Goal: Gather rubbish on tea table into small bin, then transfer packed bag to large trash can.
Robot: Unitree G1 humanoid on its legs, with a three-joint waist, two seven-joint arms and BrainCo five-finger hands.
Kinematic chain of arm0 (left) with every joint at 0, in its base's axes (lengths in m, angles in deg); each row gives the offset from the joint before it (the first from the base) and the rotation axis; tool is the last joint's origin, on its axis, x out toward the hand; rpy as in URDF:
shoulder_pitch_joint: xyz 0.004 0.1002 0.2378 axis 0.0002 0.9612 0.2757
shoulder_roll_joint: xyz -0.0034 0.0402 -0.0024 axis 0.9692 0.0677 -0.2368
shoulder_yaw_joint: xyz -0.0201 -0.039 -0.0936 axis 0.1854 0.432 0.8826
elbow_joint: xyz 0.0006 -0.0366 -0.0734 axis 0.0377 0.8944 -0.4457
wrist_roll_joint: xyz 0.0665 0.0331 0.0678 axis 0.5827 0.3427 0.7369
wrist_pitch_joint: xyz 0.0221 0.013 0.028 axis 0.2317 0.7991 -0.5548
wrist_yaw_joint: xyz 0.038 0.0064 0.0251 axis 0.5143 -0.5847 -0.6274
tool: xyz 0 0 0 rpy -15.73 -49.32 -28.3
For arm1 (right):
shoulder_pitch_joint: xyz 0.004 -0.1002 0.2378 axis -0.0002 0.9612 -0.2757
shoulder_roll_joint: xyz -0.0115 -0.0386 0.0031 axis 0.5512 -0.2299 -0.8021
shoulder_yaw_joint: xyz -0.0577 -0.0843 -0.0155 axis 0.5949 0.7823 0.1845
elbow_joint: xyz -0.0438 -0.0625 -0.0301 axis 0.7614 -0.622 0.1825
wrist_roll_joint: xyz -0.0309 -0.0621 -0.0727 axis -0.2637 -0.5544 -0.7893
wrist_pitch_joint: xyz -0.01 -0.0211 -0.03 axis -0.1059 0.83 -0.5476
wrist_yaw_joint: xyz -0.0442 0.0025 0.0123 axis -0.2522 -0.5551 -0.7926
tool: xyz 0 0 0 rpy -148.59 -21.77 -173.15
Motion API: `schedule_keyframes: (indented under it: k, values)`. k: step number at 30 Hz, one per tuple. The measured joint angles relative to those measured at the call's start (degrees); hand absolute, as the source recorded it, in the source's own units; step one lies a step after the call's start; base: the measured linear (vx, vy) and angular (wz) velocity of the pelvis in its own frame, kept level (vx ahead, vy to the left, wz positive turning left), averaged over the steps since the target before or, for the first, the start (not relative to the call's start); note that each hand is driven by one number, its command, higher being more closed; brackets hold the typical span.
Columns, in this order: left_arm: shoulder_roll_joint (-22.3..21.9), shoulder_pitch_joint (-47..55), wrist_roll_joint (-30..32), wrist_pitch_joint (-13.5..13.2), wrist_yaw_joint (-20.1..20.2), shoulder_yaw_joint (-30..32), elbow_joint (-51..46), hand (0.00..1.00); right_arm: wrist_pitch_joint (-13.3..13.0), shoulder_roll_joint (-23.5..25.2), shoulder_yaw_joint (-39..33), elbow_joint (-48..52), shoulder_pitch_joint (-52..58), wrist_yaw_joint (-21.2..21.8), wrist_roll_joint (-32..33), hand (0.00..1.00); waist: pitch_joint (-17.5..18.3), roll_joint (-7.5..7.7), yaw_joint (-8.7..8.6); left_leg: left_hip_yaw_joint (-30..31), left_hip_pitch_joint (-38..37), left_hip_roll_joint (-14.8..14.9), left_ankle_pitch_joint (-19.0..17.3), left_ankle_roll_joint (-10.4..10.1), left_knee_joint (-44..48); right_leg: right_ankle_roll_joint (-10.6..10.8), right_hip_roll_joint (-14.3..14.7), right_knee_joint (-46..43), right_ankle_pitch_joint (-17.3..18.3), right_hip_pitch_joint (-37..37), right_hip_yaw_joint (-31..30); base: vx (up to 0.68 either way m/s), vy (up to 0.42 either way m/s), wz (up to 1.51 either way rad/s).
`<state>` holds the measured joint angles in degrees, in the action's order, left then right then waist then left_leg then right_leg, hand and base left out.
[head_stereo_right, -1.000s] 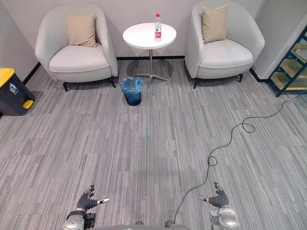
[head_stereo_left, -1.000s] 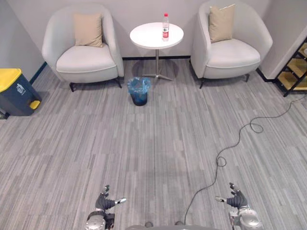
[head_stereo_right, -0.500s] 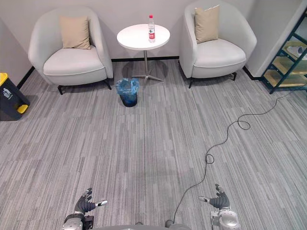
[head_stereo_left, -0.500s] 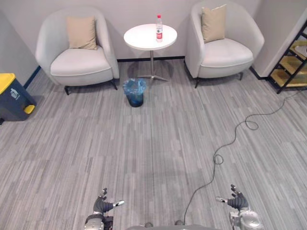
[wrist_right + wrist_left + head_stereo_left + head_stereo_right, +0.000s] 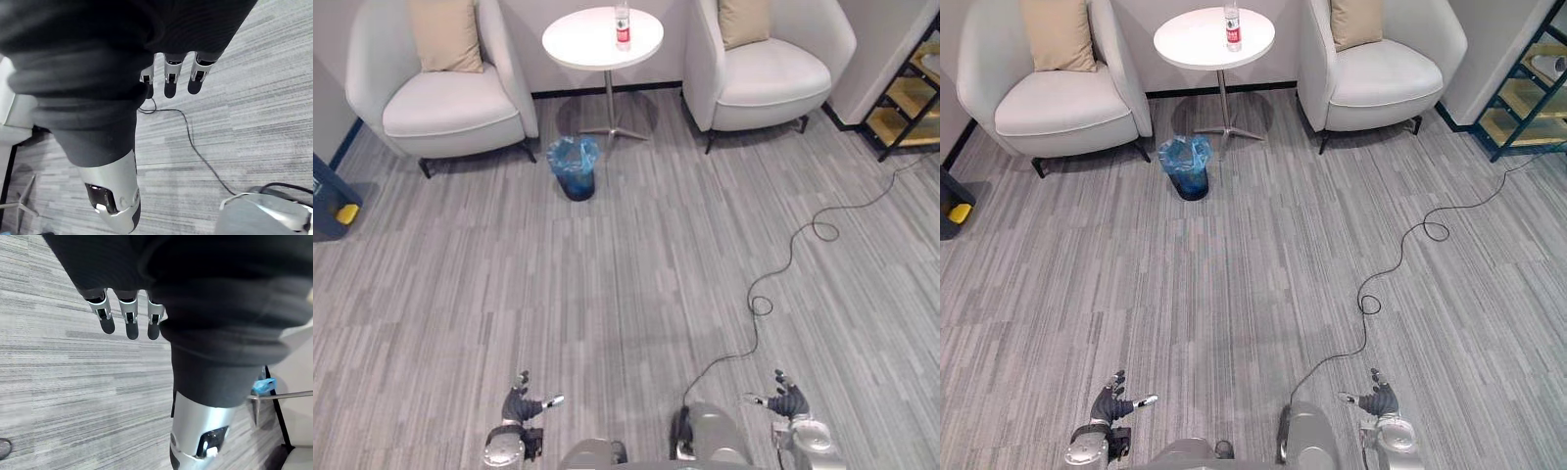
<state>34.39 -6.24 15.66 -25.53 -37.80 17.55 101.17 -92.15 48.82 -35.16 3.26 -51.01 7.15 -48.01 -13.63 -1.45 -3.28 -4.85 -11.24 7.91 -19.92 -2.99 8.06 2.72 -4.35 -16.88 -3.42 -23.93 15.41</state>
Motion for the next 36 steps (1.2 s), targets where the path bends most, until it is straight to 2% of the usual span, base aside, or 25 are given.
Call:
schedule_keyframes:
  k: [1, 2, 3, 5, 7, 8, 10, 12, 15, 16, 17, 18, 19, 21, 22, 23, 24, 25, 26, 29, 30, 32, 34, 35, 36]
  values:
    - [0.0, -0.5, 0.0, 0.0, 0.0, -0.3, 0.2, 0.00, 0.0, -0.1, -0.1, 0.0, 0.2, -0.2, 0.0, 0.00, 0.1, -0.07, 0.08, 0.5, -0.5, 0.9, 0.5, -1.1, -0.9, -3.9, 0.8, -0.2, -0.1, 0.5, 1.0, 0.62, -0.236, 0.35]
    - [0.1, -2.0, 0.1, 0.0, 0.2, -1.3, 0.4, 0.00, 0.0, 0.0, -0.8, 0.2, -0.8, -0.7, 0.0, 0.00, -0.4, -0.90, 0.57, 0.7, -0.3, 2.1, 2.2, -3.3, -0.9, -5.2, 1.1, -3.8, 1.9, -0.4, 1.7, 0.59, -0.249, 0.21]
    - [-0.2, -2.9, 0.2, 0.0, 0.4, -1.9, 0.4, 0.00, 0.0, 0.1, -2.2, 0.2, -1.6, -1.0, 0.1, 0.00, -0.7, -1.05, 0.35, 1.7, -0.7, 2.1, 4.4, -6.0, 0.6, -6.2, 0.0, -10.8, 6.4, -2.0, 2.0, 0.57, -0.257, 0.28]
    - [-1.0, -2.7, 0.2, -0.1, 0.2, -1.9, 0.3, 0.00, -0.1, 0.1, -2.1, 0.4, -1.2, -1.0, 0.6, 0.00, -0.8, -1.12, -0.29, 2.1, 1.7, 2.6, 7.8, -7.1, 12.2, -6.0, -0.2, -14.3, 12.3, 1.5, 2.6, 0.51, -0.270, 0.31]
    - [-1.9, -1.7, 0.2, -0.1, 0.4, -1.9, -0.2, 0.00, -0.8, 0.1, -1.6, 0.9, -1.1, -1.1, 1.9, 0.00, -1.3, -3.09, 0.25, 1.8, 13.0, 8.3, 14.1, -6.8, 39.6, -6.4, 4.3, -5.8, 14.6, 10.7, 3.5, 0.65, -0.265, 0.00]
    - [-1.8, -1.3, 0.2, 0.0, 0.4, -1.7, -0.8, 0.00, -0.8, 0.7, -1.0, 1.7, -1.0, -1.4, 2.8, 0.00, -1.4, -3.66, 1.10, 0.5, 18.2, 10.6, 12.7, -4.7, 51.1, -7.3, 6.4, -2.3, 14.9, 15.4, 2.9, 0.69, -0.216, -0.31]
    - [-1.8, -0.3, 0.2, 0.1, 0.4, -1.8, -2.9, 0.00, -0.9, 1.9, 0.0, 3.3, -0.8, -2.0, 4.1, 0.00, -2.2, -1.85, 2.81, -1.9, 24.0, 10.9, 10.9, -2.0, 57.7, -7.3, 7.4, 2.7, 15.0, 22.4, 1.1, 0.55, -0.143, -0.42]
    - [-2.1, 0.1, 0.1, 0.0, 0.4, -1.8, -5.5, 0.00, -1.1, 2.4, 0.2, 6.0, -0.8, -2.3, 4.4, 0.00, -2.8, -0.55, 4.37, -4.4, 30.1, 9.8, 9.3, -0.5, 56.2, -7.3, 7.8, 8.1, 15.0, 28.2, -1.3, 0.54, -0.080, -0.51]
    - [-2.1, -0.1, 0.1, -0.1, 0.4, -1.7, -6.6, 0.00, -1.2, 1.2, 0.2, 4.5, -3.7, -2.4, 4.4, 0.00, -3.3, 1.04, 7.36, -6.3, 36.8, 3.4, 8.0, -0.3, 34.0, -6.0, 5.1, 12.2, 15.7, 33.2, -5.8, 0.52, 0.076, -0.70]
    - [-2.4, 0.2, 0.1, -0.1, 0.4, -1.7, -6.5, 0.00, -1.2, 0.7, -0.3, 2.9, -5.1, -2.4, 4.3, 0.00, -3.3, 0.84, 7.61, -6.2, 37.3, 0.6, 11.1, -1.8, 20.2, -4.8, 4.0, 13.3, 16.6, 35.5, -7.1, 0.68, 0.231, -0.86]
    - [-2.8, 1.9, 0.1, -0.2, 0.4, -1.7, -6.5, 0.00, -1.0, 0.0, -0.2, 1.6, -5.0, -3.0, 4.3, 0.00, -2.5, -0.75, 7.82, -6.2, 36.3, -0.4, 16.0, -2.9, 7.0, -3.7, 4.4, 14.2, 17.5, 37.9, -8.8, 0.60, 0.243, -0.77]
    - [-3.0, 2.4, 0.1, -0.2, 0.4, -1.7, -6.5, 0.00, -1.0, -0.5, -0.2, 1.5, -4.9, -3.1, 4.3, 0.00, -1.9, -1.67, 8.42, -5.9, 36.4, 0.0, 18.0, -2.3, 3.6, -3.3, 4.9, 14.4, 18.6, 39.0, -10.0, 0.62, 0.299, -0.89]
    - [-3.0, 3.2, 0.2, -0.1, 0.3, -1.1, -6.0, 0.00, -0.8, 0.2, 0.2, 0.3, -4.5, -3.2, 4.1, 0.00, -1.1, -0.50, 9.14, -5.0, 36.4, -1.3, 25.1, 2.7, 7.6, -2.3, 3.2, 14.5, 20.5, 41.4, -12.1, 0.61, 0.301, -0.49]
    - [-2.8, 3.0, 0.2, -0.1, 0.4, 0.4, -6.2, 0.00, -0.8, 0.7, 1.0, -0.2, -3.8, -3.1, 3.4, 0.00, 0.1, 2.68, 8.76, -6.3, 37.1, -4.0, 19.0, 5.4, 13.7, -1.2, -0.8, 4.9, 21.0, 38.4, -13.3, 0.67, 0.292, -0.10]
    - [-2.9, 3.1, 0.2, -0.1, 0.4, 0.4, -6.0, 0.00, -0.8, 0.7, 1.0, -0.6, -3.8, -3.1, 3.0, 0.00, 0.2, 3.01, 8.85, -6.7, 36.5, -4.3, 17.0, 5.7, 15.0, 0.3, -1.5, -1.1, 20.7, 36.3, -14.2, 0.60, 0.255, -0.05]
    - [-2.8, 3.2, 0.2, -0.1, 0.4, 0.4, -4.9, 0.00, -0.8, 1.0, 1.0, -1.8, -3.8, -3.0, 2.1, 0.00, 0.0, 3.46, 8.66, -6.7, 33.6, -5.4, 13.8, 6.3, 16.0, 8.7, -2.9, -15.3, 16.7, 31.7, -14.9, 0.58, 0.260, 0.13]
    - [-1.8, 3.3, 0.2, 0.1, 0.3, 0.1, -4.3, 0.00, -0.8, 1.7, 1.1, -3.1, -3.5, -2.9, 1.7, 0.00, -0.1, 4.27, 7.58, -5.9, 29.3, -7.1, 11.7, 7.2, 15.3, 12.8, -4.0, -29.4, 12.4, 27.1, -15.5, 0.58, 0.243, 0.30]
    - [-1.4, 3.3, 0.1, 0.2, 0.2, -0.1, -4.3, 0.00, -0.7, 2.0, 1.3, -3.6, -3.4, -2.9, 1.6, 0.00, -0.1, 4.50, 7.21, -5.4, 26.9, -7.8, 11.1, 7.8, 14.5, 11.5, -4.1, -34.7, 13.2, 24.9, -15.1, 0.57, 0.183, 0.44]
    - [-1.1, 3.2, 0.0, 0.2, 0.1, -0.5, -4.3, 0.00, -0.7, 2.0, 2.0, -3.8, -2.6, -2.9, 1.6, 0.00, -0.2, 4.31, 6.99, -4.6, 21.7, -8.6, 10.1, 8.3, 11.6, 6.8, -4.8, -39.5, 16.0, 20.9, -13.0, 0.69, 0.144, 0.34]
    - [-0.6, 3.0, -0.1, -0.1, -0.1, -0.8, -4.3, 0.00, -0.7, 1.9, 3.4, -3.5, -1.6, -2.1, 1.6, 0.00, -0.4, 2.88, 5.40, -1.6, 11.9, -8.4, 8.7, 8.7, 5.4, 1.5, -4.1, -29.1, 20.3, 11.7, -4.8, 0.55, 0.052, 0.47]
    - [-0.6, 2.9, -0.1, -0.1, 0.0, -0.7, -4.1, 0.00, -0.7, 1.8, 3.5, -3.5, -1.5, -1.9, 1.6, 0.00, -0.5, 2.77, 5.04, -0.7, 10.8, -8.4, 8.4, 8.3, 4.9, 1.5, -3.6, -24.8, 20.3, 10.3, -4.5, 0.65, -0.052, 0.82]
    - [-0.3, 1.8, -0.1, -0.1, 0.0, -0.7, -2.5, 0.00, -0.7, 1.6, 3.1, -3.5, -0.8, -1.7, 1.6, 0.00, -0.4, 3.41, 3.79, 2.8, 6.1, -8.4, 7.0, 6.6, 2.1, 3.6, -2.6, 0.5, 12.6, 7.2, -5.8, 0.61, -0.118, 0.79]
    - [-0.3, 0.9, -0.1, 0.0, 0.0, -0.7, -1.7, 0.00, -0.4, 1.7, 2.1, -3.7, -0.3, -1.7, 1.6, 0.00, -0.2, 4.22, 3.89, 4.9, 3.3, -8.3, 4.7, 4.7, 1.5, 4.1, -2.5, 7.6, 5.2, 5.7, -8.1, 0.63, -0.215, 0.81]
    - [-0.8, 0.9, -0.1, 0.0, 0.0, -0.7, -1.6, 0.00, -0.3, 1.3, 1.9, -3.9, -0.1, -1.7, 1.6, 0.00, 0.0, 3.39, 3.71, 6.9, 1.1, -6.7, 2.4, 3.6, 1.8, 2.0, -1.5, 6.5, -1.0, 7.0, -9.2, 0.65, -0.264, 0.81]
    - [-1.4, 1.0, -0.1, 0.0, 0.0, -0.7, -1.5, 0.00, -0.2, 1.1, 1.9, -3.9, 0.1, -1.7, 1.5, 0.00, 0.6, 2.03, 3.50, 8.0, 0.6, -4.8, 1.6, 2.5, 3.4, -0.1, 0.2, 4.7, -0.6, 7.3, -8.8, 0.69, -0.275, 0.60]
